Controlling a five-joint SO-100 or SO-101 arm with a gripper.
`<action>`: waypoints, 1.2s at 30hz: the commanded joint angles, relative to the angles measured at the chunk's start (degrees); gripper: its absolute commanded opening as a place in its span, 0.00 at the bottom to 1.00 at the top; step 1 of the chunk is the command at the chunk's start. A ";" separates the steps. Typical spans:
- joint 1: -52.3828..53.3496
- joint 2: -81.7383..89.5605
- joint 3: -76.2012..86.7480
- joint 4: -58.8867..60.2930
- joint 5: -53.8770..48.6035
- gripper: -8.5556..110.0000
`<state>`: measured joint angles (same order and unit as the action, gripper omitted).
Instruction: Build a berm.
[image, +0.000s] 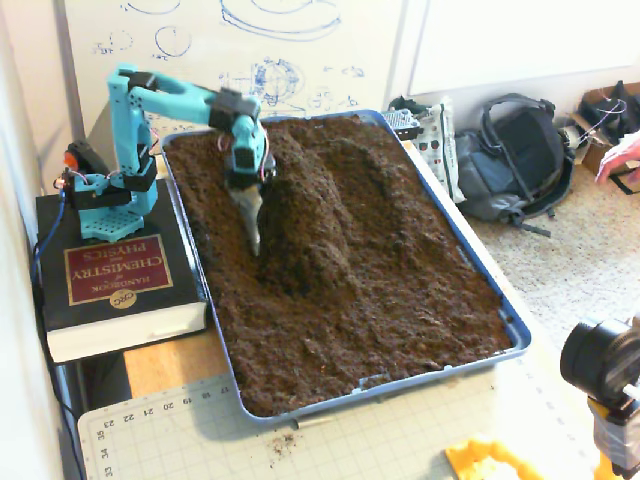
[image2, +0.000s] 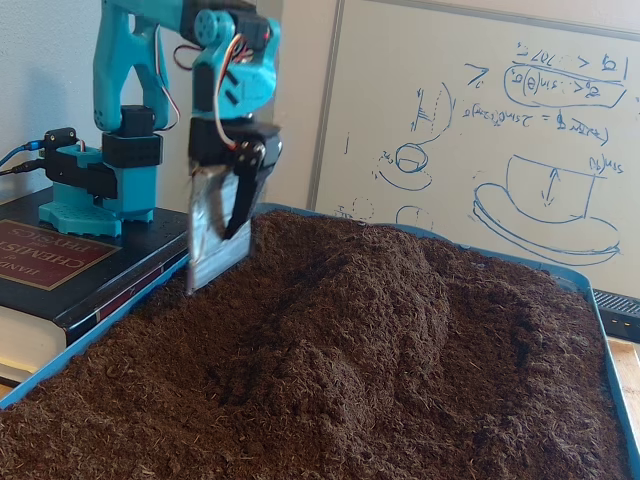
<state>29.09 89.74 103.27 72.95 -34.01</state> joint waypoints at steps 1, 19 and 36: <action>1.49 -2.55 -0.62 0.53 -1.14 0.08; 1.49 -22.76 -4.48 -6.50 -0.18 0.08; -1.85 -28.65 -18.98 -15.29 -0.18 0.08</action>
<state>29.09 58.36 91.14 59.41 -34.54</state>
